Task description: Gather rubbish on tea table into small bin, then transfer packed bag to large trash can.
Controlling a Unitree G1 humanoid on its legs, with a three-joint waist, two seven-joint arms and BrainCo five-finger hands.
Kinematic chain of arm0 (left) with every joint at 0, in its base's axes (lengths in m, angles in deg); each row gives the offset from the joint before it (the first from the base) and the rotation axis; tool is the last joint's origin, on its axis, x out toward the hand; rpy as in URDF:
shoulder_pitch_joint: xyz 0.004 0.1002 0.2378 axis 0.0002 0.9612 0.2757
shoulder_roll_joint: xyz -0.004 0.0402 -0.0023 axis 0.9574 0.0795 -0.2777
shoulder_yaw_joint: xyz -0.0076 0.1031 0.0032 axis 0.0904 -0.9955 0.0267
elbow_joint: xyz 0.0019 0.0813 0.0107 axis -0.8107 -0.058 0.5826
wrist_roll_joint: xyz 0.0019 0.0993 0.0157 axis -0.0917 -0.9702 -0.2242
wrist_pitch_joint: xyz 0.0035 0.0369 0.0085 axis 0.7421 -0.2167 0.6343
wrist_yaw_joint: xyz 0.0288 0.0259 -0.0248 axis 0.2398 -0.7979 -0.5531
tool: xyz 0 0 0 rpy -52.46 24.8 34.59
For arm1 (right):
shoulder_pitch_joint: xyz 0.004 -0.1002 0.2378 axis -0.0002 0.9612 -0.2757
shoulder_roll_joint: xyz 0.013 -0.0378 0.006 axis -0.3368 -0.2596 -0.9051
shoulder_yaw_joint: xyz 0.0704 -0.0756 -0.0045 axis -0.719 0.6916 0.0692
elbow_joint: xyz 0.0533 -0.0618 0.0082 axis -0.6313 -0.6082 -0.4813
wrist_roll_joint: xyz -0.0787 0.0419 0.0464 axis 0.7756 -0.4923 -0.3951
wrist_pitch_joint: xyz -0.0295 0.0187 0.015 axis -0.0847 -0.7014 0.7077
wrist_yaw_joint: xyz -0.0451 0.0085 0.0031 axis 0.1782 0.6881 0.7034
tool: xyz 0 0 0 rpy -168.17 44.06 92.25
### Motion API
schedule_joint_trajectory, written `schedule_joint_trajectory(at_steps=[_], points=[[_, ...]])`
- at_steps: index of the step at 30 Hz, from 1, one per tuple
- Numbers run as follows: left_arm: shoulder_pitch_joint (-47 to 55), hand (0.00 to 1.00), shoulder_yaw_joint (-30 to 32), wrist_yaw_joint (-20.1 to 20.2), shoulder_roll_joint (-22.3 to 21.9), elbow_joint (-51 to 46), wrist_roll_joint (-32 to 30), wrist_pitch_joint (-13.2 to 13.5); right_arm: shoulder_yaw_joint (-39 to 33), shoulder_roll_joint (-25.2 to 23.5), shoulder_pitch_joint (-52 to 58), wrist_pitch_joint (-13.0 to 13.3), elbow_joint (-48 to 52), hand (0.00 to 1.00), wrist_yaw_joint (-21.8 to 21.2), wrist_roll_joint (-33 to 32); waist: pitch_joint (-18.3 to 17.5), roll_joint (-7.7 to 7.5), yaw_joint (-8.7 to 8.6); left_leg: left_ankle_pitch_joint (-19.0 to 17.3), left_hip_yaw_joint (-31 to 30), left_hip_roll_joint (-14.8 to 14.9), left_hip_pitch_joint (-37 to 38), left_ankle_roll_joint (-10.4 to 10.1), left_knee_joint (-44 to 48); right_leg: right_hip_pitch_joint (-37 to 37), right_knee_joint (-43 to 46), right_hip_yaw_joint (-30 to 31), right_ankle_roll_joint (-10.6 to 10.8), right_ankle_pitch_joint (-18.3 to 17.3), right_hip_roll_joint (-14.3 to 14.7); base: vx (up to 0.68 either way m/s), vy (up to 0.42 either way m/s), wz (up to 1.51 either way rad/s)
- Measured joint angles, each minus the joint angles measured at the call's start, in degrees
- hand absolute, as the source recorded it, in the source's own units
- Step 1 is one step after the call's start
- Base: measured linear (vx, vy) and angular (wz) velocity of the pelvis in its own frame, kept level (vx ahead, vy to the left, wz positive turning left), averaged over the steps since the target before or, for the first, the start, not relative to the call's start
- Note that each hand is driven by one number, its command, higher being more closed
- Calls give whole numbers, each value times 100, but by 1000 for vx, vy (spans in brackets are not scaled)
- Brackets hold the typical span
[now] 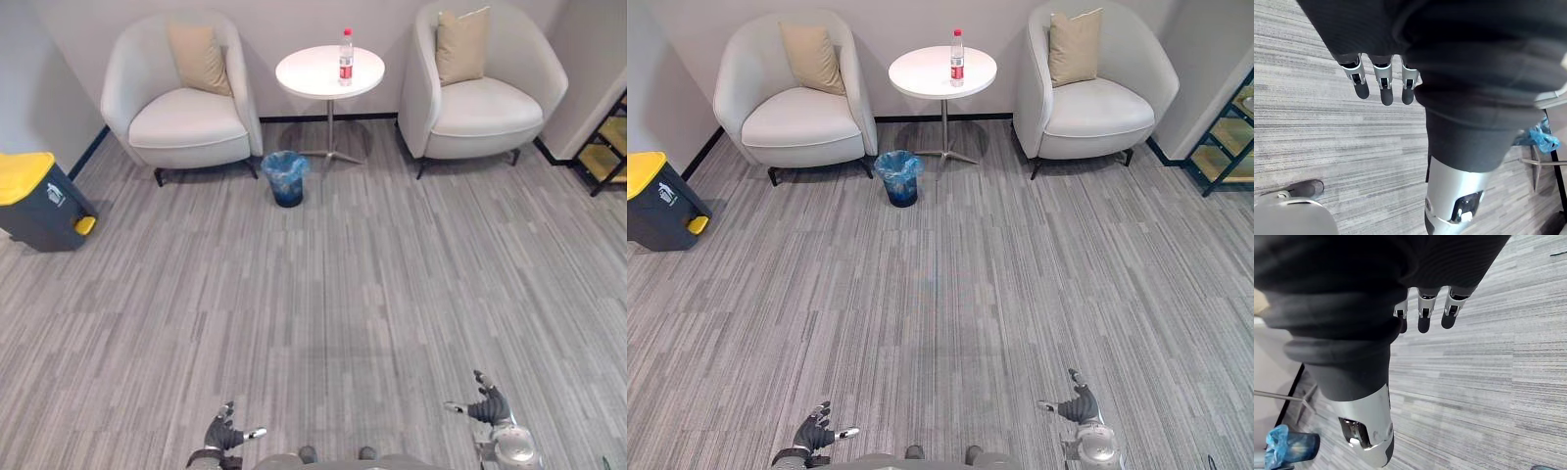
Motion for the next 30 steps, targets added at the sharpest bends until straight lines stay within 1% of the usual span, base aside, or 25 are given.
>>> schedule_joint_trajectory(at_steps=[5, 13, 14, 16, 20, 22, 23, 24, 26, 27, 28, 29, 30], points=[[34, 0, 51, 184, 61, -147, 0, 8, 8, 181, 113, 2, 205, 0, -74, 2, -5, 7, -3, -1, -4, 1, -24, 0, -3, -2, -51, -5, -10, 9, 4, 0, 0, 0], [60, 0, 70, 294, 111, -355, 1, 16, 17, 298, 128, 0, 205, 0, -117, 176, -24, 35, -15, -21, 2, -1, -76, -6, -2, -23, -96, 12, -7, 15, 6, 8, -4, 0], [60, 0, 70, 298, 109, -356, 1, 16, 16, 302, 128, 0, 205, 0, -114, 173, -43, 63, -16, -69, 3, 7, -126, 36, 41, -56, -95, 15, -7, 14, 15, 0, 0, 0], [59, 0, 78, 293, 109, -356, 6, 14, 16, 304, 126, -4, 205, 0, -93, 171, -77, 90, -16, -105, 16, 8, -203, 40, 104, -115, -90, 19, -7, 14, 12, 12, -1, -4], [43, 0, 207, 246, 89, -358, 54, 5, 13, 303, 106, -15, 205, 0, -56, 166, -80, 88, -6, -250, 58, 23, -315, 61, 302, -148, -87, 80, 8, 5, 11, 7, 12, -6], [57, 0, 287, 171, 64, -493, 89, -17, 6, 299, -2, -27, 206, 0, -39, 158, -86, 86, 0, -355, 130, 38, -526, 110, 470, -327, -40, 140, 18, -2, 12, 2, 27, -16], [54, 0, 291, 170, 59, -543, 96, -18, 4, 296, -20, -29, 206, 0, -34, 158, -85, 87, 7, -390, 160, 45, -579, 102, 518, -380, -15, 154, 28, -9, 11, 16, 40, -17], [59, 0, 314, 170, 42, -650, 110, -19, 3, 286, -73, -39, 206, 0, -22, 157, -83, 92, 13, -493, 191, 63, -706, 130, 679, -495, 95, 163, 71, -62, 12, 27, 39, -18], [62, 0, 334, 169, 33, -801, 143, -22, -1, 274, -145, -50, 206, 0, 7, 153, -69, 96, 19, -731, 248, 88, -883, 159, 1032, -771, 615, 217, 132, -353, 2, 50, 49, -18], [74, 0, 349, 169, 28, -887, 176, -26, -6, 268, -184, -60, 208, 0, 42, 151, -59, 89, 22, -915, 296, 84, -955, 195, 1272, -978, 1140, 269, 249, -635, -33, 76, 52, -17], [78, 0, 400, 166, 9, -967, 180, -27, -14, 260, -227, -68, 211, 0, 56, 151, -32, 79, 16, -1111, 312, 73, -1015, 232, 1504, -1212, 1790, 223, 461, -890, -88, 81, 53, -13], [71, 0, 409, 163, 12, -989, 181, -27, -14, 246, -241, -71, 214, 0, 58, 150, -14, 82, 13, -1190, 308, 61, -1006, 266, 1571, -1339, 2114, 133, 525, -965, -130, 98, 52, -5], [41, 0, 411, 157, 18, -1021, 181, -28, -15, 195, -246, -83, 270, 0, 59, 141, 54, 67, 5, -1358, 260, 33, -937, 321, 1667, -1672, 2994, -83, 569, -1005, -234, 134, 46, 11]])
